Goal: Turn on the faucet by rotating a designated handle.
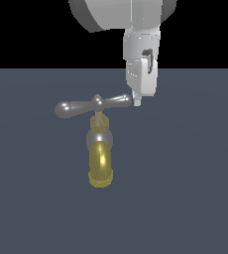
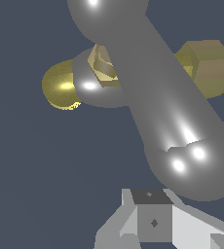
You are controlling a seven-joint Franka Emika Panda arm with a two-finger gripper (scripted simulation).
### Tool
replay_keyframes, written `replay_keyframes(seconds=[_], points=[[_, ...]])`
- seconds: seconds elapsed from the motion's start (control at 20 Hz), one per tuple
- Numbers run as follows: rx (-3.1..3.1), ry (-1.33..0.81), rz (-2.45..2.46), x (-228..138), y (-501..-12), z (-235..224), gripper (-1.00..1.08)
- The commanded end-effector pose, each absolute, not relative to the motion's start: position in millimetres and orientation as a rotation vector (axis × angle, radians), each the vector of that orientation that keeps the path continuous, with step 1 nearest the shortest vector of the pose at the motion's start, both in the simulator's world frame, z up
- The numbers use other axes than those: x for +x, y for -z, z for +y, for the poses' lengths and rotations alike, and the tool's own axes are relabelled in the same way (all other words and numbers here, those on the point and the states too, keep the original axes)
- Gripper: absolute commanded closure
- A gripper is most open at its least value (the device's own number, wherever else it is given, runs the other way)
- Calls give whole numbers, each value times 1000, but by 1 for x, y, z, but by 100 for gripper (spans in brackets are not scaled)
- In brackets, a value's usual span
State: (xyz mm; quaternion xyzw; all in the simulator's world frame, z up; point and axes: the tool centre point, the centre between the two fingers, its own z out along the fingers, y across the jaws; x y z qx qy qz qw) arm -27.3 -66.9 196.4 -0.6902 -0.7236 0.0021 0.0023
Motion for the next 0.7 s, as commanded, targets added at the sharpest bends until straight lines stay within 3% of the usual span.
replay_keyframes(seconds=[0.0, 0.65], points=[[-2161, -6, -2274, -22, -196, -61, 108], [-2154, -2, -2284, 19, -197, -25, 108]])
